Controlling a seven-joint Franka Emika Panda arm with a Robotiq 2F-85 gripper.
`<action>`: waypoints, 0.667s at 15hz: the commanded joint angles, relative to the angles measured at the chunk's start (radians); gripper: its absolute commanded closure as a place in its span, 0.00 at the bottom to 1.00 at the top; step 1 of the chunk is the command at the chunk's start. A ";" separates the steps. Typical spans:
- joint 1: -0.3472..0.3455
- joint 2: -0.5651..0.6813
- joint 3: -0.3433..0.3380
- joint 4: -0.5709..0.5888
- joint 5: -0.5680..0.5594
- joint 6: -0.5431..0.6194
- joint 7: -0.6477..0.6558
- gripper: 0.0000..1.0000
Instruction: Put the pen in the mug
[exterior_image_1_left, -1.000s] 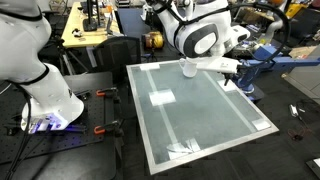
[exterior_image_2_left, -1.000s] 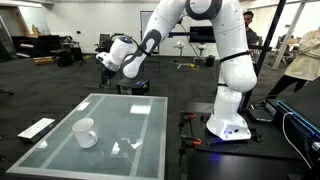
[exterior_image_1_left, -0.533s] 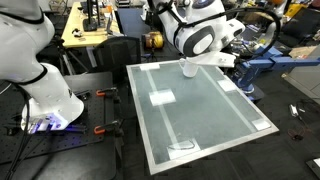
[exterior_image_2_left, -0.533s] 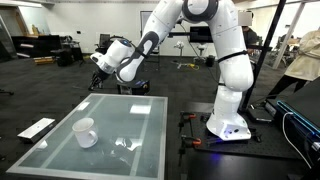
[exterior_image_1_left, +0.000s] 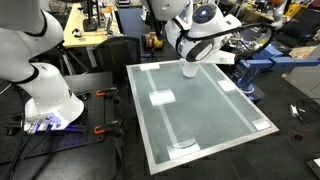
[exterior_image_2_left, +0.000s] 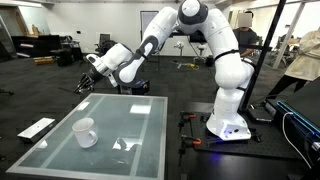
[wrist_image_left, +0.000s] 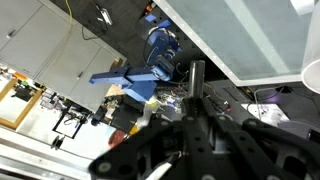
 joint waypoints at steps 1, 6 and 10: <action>-0.149 0.147 0.170 0.043 -0.112 -0.013 -0.071 0.97; -0.320 0.353 0.392 0.039 -0.269 -0.148 -0.162 0.97; -0.381 0.485 0.501 0.043 -0.283 -0.319 -0.282 0.97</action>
